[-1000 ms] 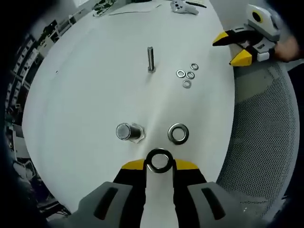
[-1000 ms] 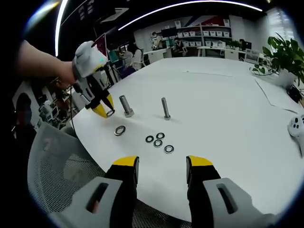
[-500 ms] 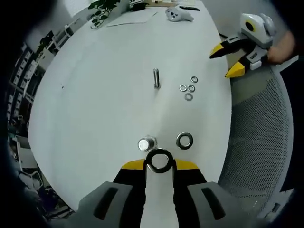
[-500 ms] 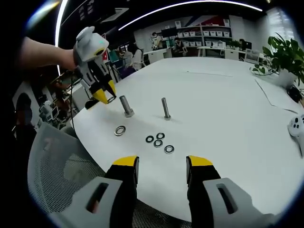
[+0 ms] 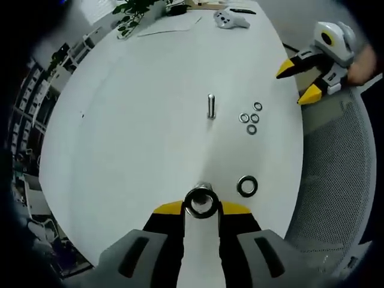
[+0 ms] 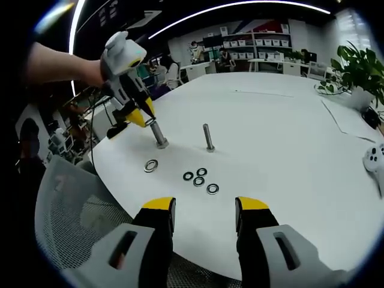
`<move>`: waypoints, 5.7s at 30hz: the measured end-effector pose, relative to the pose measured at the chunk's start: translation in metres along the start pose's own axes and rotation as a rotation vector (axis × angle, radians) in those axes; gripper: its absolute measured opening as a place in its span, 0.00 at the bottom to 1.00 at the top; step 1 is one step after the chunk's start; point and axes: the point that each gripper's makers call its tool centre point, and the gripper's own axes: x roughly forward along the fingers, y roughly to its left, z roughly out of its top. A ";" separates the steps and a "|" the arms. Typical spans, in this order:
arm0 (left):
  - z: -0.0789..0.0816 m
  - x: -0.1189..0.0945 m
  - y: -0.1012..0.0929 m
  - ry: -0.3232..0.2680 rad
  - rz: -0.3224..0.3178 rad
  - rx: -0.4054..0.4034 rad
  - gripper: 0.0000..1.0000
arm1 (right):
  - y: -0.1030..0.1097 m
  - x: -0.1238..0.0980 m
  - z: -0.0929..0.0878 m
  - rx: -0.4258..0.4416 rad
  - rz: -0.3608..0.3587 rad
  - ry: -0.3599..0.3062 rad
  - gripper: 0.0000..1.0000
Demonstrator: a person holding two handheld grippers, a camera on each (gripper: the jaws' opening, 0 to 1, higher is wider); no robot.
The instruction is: Place the washer onto the threaded stud by aligning its center hole with the stud, sliding it down to the base, and recovering from edge contact or off-axis alignment until the washer reaches the visible bottom stop.
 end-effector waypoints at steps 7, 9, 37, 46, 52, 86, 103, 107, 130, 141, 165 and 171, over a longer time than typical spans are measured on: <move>0.001 0.006 0.001 0.008 -0.004 0.018 0.18 | -0.001 -0.001 0.001 0.004 -0.002 -0.006 0.42; 0.002 0.007 0.002 0.005 -0.002 0.018 0.18 | -0.001 -0.001 0.001 0.004 -0.004 -0.007 0.42; -0.006 0.049 -0.001 0.052 -0.023 0.041 0.19 | -0.003 -0.001 0.001 0.019 -0.012 -0.009 0.42; -0.012 0.057 -0.002 0.053 -0.034 0.029 0.19 | -0.002 -0.001 0.001 0.017 -0.013 -0.005 0.41; -0.012 0.058 0.000 0.022 -0.036 0.007 0.20 | -0.002 -0.001 0.001 0.013 -0.010 -0.007 0.41; -0.027 0.029 -0.004 -0.124 0.062 -0.247 0.29 | 0.006 0.003 -0.006 -0.030 0.025 0.038 0.41; -0.030 0.022 -0.027 -0.173 0.068 -0.354 0.31 | 0.005 0.001 -0.006 -0.033 0.031 0.037 0.41; -0.026 0.024 -0.033 -0.189 0.056 -0.384 0.32 | 0.005 0.000 -0.006 -0.029 0.031 0.035 0.41; -0.018 0.046 -0.066 -0.190 0.024 -0.340 0.34 | 0.001 0.000 -0.004 -0.021 0.010 0.031 0.41; -0.011 0.060 -0.074 -0.166 0.032 -0.288 0.32 | 0.001 0.000 -0.004 -0.019 0.004 0.031 0.41; -0.014 0.063 -0.074 -0.151 0.029 -0.237 0.21 | 0.000 0.002 -0.006 -0.022 0.004 0.038 0.41; -0.032 0.060 -0.075 -0.117 0.025 -0.251 0.21 | 0.001 0.002 -0.006 -0.026 0.008 0.040 0.41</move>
